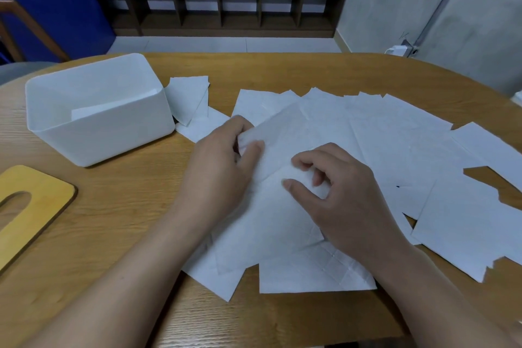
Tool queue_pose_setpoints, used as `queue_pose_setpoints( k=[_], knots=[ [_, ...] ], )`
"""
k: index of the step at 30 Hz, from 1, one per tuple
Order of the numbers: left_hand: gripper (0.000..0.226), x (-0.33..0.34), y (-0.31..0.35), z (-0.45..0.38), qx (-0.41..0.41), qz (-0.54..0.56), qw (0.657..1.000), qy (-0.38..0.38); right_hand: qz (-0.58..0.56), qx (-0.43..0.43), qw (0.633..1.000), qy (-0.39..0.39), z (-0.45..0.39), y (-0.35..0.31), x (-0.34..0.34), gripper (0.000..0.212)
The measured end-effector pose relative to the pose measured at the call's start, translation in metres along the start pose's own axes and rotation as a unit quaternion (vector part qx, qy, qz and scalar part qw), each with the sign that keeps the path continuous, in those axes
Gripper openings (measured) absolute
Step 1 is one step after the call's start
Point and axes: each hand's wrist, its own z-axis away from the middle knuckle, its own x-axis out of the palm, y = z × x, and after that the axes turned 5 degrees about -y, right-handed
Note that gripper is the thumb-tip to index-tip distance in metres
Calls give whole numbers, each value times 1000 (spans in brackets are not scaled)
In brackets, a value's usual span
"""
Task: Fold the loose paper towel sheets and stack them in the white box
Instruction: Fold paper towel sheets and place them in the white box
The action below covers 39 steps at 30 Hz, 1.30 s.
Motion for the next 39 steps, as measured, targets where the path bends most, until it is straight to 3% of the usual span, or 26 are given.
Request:
queue_pose_setpoints(
  k=[5,9,11,14,20,25,31,35,39],
  knots=[
    [3,-21,8,3,-2,98,995,31,-97,38,993,60,-1,-10,-9,53],
    [22,-32,24,16,-5,198,980,-22,-250,95,963,42,-2,-20,-19,83],
    [36,-37,28,24,-5,192,980,-47,-320,134,938,25,-3,-23,-26,80],
    [50,-43,30,37,-1,146,986,-75,-388,147,910,-27,-1,-25,-32,50],
    [44,-56,24,68,-10,-41,994,-98,-271,80,956,-79,10,-22,-28,28],
    [36,-61,21,77,-67,-87,981,-159,-191,45,976,-89,18,-20,-21,34],
    [28,-60,15,78,-61,-180,965,-183,-59,10,993,-97,18,-14,-13,39],
    [39,-56,12,78,-39,-210,962,-173,-62,30,996,-65,15,-9,-15,40],
    [56,-52,15,79,-41,-233,955,-180,-65,45,994,-79,14,-9,-13,41]
  ],
)
